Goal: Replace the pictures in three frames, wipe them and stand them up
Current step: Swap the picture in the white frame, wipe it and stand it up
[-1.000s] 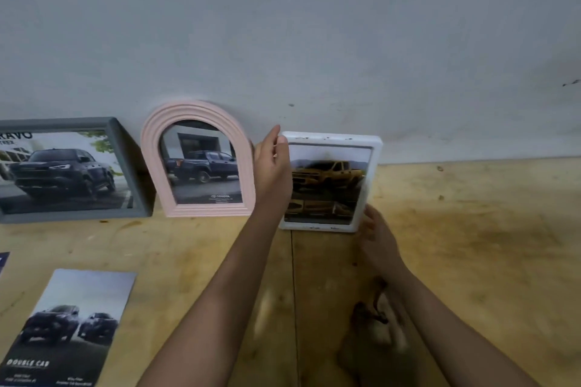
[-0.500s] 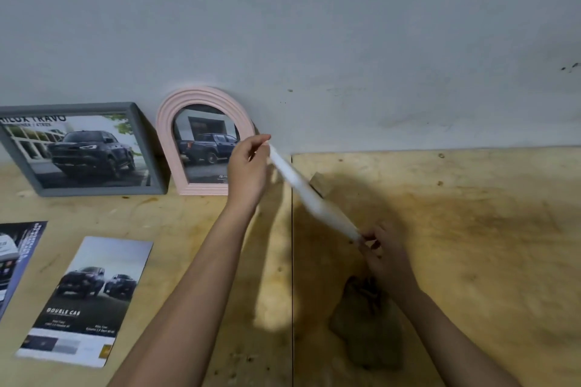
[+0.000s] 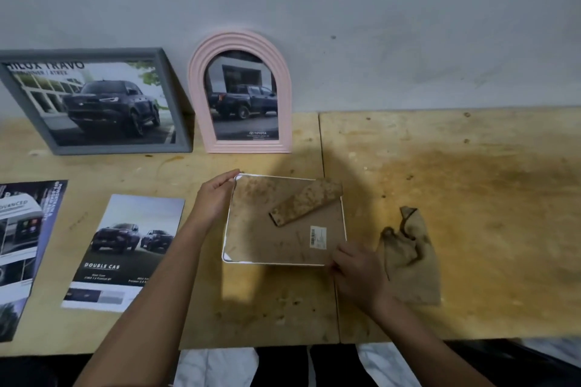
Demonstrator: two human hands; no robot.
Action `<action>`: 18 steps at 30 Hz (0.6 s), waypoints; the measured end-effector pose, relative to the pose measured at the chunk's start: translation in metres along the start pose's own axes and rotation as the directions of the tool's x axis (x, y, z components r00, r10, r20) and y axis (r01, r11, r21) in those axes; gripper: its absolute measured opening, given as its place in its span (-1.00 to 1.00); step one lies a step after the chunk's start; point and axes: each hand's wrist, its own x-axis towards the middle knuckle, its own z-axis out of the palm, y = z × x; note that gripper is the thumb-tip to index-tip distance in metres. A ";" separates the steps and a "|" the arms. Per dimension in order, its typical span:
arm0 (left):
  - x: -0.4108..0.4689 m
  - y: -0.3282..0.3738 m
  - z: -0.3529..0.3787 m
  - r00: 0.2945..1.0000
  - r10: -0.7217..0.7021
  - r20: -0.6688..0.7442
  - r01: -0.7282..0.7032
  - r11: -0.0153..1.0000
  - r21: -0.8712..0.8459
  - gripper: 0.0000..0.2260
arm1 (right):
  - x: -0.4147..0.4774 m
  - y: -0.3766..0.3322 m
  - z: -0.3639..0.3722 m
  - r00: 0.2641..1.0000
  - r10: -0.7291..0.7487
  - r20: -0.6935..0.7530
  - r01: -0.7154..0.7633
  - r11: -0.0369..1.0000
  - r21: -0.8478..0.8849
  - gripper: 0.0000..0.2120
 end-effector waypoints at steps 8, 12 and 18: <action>-0.002 -0.049 0.001 0.997 0.038 0.074 -0.050 0.985 0.163 -0.64 | -0.016 -0.020 0.015 0.984 -0.079 0.159 0.056 0.988 0.143 -0.78; -0.032 -0.073 -0.009 0.995 0.087 0.053 -0.098 0.965 0.242 -0.49 | 0.022 -0.029 0.008 0.990 -0.028 0.136 0.012 0.992 0.123 -0.93; -0.117 -0.116 -0.006 0.995 0.092 0.029 -0.096 0.920 0.380 0.09 | 0.139 -0.073 0.029 0.878 0.010 0.478 0.036 0.996 -0.087 -0.43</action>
